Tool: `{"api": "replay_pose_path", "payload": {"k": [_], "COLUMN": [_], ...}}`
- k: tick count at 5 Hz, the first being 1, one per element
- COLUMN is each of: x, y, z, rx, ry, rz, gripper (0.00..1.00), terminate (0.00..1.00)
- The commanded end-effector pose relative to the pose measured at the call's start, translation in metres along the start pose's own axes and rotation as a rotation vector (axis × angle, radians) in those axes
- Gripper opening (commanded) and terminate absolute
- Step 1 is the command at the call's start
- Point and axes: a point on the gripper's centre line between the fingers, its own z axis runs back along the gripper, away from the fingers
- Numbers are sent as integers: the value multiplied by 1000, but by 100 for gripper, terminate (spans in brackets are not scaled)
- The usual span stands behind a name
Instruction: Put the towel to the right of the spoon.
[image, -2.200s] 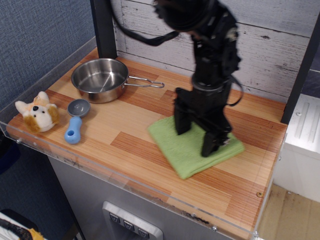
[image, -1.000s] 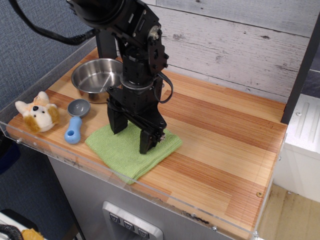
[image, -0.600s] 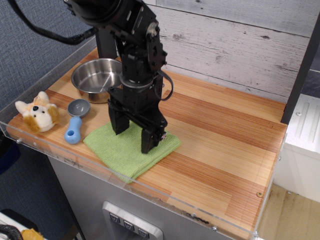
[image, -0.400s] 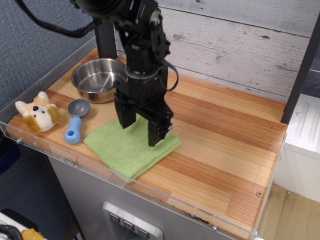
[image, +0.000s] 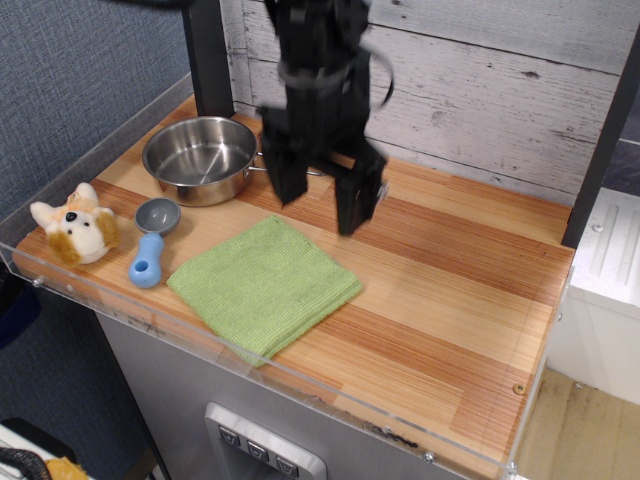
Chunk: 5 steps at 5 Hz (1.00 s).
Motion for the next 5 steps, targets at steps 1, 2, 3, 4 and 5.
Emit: {"api": "replay_pose_path", "payload": {"k": [1, 2, 3, 4, 5], "x": [6, 6, 2, 2, 2], "y": [-12, -16, -16, -16, -16], "z": [63, 82, 90, 90, 90], "rx": [-32, -2, 8, 8, 8], "ry": [-103, -129, -140, -140, -140], "rz": [49, 38, -3, -3, -3], "gripper": [100, 100, 100, 100, 100], "terminate": [0, 0, 0, 0, 100]}}
